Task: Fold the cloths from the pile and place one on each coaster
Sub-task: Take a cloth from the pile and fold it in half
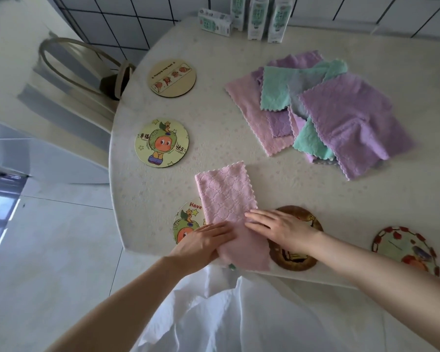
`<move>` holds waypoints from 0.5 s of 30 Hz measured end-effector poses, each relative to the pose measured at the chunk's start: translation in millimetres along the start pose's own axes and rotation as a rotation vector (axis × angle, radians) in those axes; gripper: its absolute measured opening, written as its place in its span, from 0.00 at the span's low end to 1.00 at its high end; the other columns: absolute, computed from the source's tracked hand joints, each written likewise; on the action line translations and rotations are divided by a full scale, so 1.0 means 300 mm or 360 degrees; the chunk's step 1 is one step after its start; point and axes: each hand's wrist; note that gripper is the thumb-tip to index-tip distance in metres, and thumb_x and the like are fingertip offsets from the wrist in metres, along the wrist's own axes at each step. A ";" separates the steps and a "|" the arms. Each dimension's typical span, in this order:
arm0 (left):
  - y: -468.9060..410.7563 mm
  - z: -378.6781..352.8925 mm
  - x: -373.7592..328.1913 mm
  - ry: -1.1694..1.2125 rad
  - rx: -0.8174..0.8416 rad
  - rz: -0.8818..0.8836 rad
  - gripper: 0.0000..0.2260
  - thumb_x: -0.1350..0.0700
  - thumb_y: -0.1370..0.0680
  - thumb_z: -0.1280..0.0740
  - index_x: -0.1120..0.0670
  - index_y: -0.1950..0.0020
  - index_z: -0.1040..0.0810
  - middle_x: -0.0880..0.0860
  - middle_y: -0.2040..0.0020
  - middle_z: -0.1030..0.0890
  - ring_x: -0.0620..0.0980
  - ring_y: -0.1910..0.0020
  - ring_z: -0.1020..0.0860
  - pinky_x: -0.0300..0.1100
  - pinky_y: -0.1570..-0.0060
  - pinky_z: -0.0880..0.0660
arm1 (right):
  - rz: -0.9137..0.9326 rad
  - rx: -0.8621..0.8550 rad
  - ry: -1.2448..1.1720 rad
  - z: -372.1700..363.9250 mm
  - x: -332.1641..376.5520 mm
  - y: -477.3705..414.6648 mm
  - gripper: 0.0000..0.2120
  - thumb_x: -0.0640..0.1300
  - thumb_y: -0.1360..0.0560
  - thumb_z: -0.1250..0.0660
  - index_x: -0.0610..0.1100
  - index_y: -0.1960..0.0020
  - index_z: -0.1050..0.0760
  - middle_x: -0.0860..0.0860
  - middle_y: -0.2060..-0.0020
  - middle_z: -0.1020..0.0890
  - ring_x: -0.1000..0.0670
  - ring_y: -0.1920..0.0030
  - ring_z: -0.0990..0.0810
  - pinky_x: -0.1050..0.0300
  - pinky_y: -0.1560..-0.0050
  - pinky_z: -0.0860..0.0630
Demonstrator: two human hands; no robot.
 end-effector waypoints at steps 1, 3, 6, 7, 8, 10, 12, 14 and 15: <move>-0.005 0.010 -0.006 0.0125 0.0004 0.0117 0.20 0.48 0.24 0.38 0.50 0.32 0.26 0.50 0.34 0.24 0.47 0.35 0.26 0.41 0.34 0.31 | 0.0011 0.0009 -0.0013 -0.005 -0.010 0.000 0.29 0.31 0.28 0.44 0.45 0.28 0.36 0.46 0.28 0.34 0.47 0.28 0.35 0.51 0.32 0.32; -0.013 0.027 -0.011 0.0385 -0.0002 0.0376 0.19 0.52 0.24 0.38 0.47 0.33 0.26 0.48 0.40 0.19 0.46 0.46 0.19 0.41 0.47 0.22 | 0.0020 0.0027 -0.0077 -0.019 -0.029 -0.008 0.32 0.31 0.31 0.35 0.46 0.29 0.36 0.48 0.29 0.32 0.49 0.29 0.34 0.51 0.32 0.32; -0.053 0.063 -0.007 0.0564 -0.0017 0.0772 0.10 0.58 0.21 0.38 0.51 0.43 0.21 0.48 0.61 0.17 0.45 0.68 0.20 0.43 0.65 0.20 | -0.0093 -0.0006 -0.0417 0.010 -0.034 -0.040 0.28 0.41 0.29 0.31 0.49 0.31 0.34 0.54 0.34 0.27 0.54 0.34 0.29 0.54 0.32 0.34; -0.073 0.078 -0.005 0.0610 -0.0001 0.0924 0.08 0.57 0.19 0.39 0.54 0.52 0.21 0.47 0.65 0.20 0.44 0.72 0.24 0.40 0.69 0.22 | -0.0228 0.0011 -0.0632 0.038 -0.030 -0.056 0.24 0.44 0.28 0.30 0.50 0.33 0.31 0.56 0.38 0.24 0.55 0.38 0.26 0.59 0.36 0.32; -0.095 0.093 -0.001 0.0664 -0.0014 0.1067 0.11 0.54 0.19 0.40 0.55 0.58 0.24 0.48 0.67 0.24 0.43 0.74 0.28 0.36 0.72 0.26 | -0.0385 0.0014 -0.0846 0.057 -0.032 -0.076 0.20 0.46 0.27 0.31 0.50 0.36 0.28 0.56 0.43 0.21 0.55 0.44 0.23 0.65 0.44 0.29; -0.141 0.121 0.014 0.0884 -0.0113 0.1295 0.13 0.51 0.19 0.42 0.57 0.56 0.24 0.50 0.65 0.23 0.44 0.73 0.26 0.34 0.74 0.28 | -0.0649 -0.0044 -0.1195 0.100 -0.041 -0.128 0.09 0.46 0.24 0.34 0.48 0.44 0.24 0.51 0.55 0.17 0.52 0.57 0.18 0.66 0.63 0.26; -0.194 0.146 0.043 0.1156 -0.0276 0.1503 0.16 0.49 0.19 0.42 0.61 0.51 0.24 0.55 0.59 0.20 0.51 0.64 0.20 0.45 0.66 0.20 | -0.0807 -0.0302 -0.1263 0.116 -0.072 -0.192 0.04 0.46 0.23 0.35 0.49 0.55 0.22 0.49 0.66 0.19 0.50 0.68 0.21 0.57 0.70 0.27; -0.235 0.158 0.073 0.1353 -0.0293 0.1694 0.16 0.48 0.19 0.42 0.61 0.51 0.25 0.56 0.57 0.20 0.52 0.60 0.18 0.50 0.61 0.18 | -0.0991 -0.0325 -0.1256 0.117 -0.106 -0.247 0.17 0.49 0.24 0.34 0.50 0.69 0.33 0.51 0.75 0.28 0.53 0.74 0.31 0.57 0.72 0.36; -0.249 0.161 0.083 0.1412 -0.0273 0.1766 0.16 0.48 0.19 0.42 0.60 0.51 0.25 0.55 0.57 0.20 0.50 0.61 0.18 0.48 0.62 0.18 | -0.1057 -0.0269 -0.1240 0.112 -0.119 -0.270 0.21 0.50 0.24 0.33 0.48 0.71 0.38 0.52 0.76 0.32 0.54 0.75 0.34 0.57 0.72 0.40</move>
Point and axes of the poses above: each hand's wrist, its own y-axis away from the middle knuckle, its own z-axis out of the back of the hand, x = y × z
